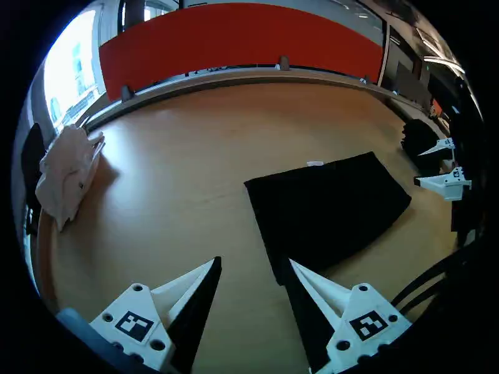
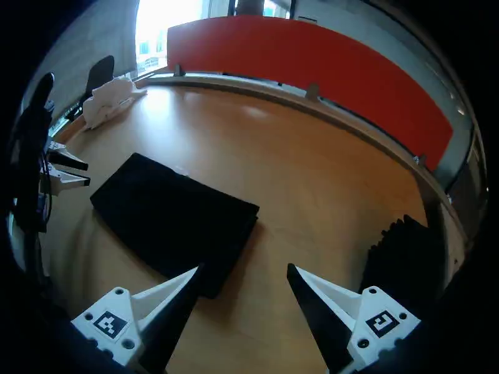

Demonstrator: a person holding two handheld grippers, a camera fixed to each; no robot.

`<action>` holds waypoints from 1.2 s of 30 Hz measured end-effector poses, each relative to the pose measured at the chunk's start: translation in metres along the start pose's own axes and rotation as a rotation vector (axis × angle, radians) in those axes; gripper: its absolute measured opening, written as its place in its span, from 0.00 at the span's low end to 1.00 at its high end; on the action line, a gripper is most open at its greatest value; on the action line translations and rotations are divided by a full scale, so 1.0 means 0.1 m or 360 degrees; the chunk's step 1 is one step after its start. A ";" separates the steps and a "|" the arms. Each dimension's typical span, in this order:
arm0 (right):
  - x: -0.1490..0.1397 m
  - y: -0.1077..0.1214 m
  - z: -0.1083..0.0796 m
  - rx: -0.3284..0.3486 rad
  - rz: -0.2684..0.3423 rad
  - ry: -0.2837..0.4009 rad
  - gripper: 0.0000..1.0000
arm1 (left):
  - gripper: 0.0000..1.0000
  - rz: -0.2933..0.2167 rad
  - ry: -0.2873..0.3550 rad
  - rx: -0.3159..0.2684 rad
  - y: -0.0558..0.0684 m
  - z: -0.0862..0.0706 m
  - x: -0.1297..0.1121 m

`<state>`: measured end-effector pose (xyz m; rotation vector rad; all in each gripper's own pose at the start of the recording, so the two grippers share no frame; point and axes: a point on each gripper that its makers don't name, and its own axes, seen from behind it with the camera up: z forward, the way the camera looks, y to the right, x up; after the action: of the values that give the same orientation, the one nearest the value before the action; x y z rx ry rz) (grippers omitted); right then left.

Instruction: Fold towel

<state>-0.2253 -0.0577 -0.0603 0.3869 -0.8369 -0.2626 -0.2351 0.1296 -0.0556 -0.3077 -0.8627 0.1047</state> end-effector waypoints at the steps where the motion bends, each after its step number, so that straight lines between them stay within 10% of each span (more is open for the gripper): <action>1: 0.00 -0.01 0.00 0.0010 -0.0002 0.0005 1.00 | 0.69 -0.0003 0.0001 0.0003 0.00 -0.01 -0.01; 36: 0.01 -0.24 0.09 0.0224 -0.0147 0.0020 1.00 | 0.69 -0.0223 0.0041 0.0184 -0.33 -0.53 -0.35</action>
<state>-0.2336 -0.0817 -0.0648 0.5593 -0.8287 -0.2872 -0.2192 0.0787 -0.1032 -0.1395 -0.8468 0.0200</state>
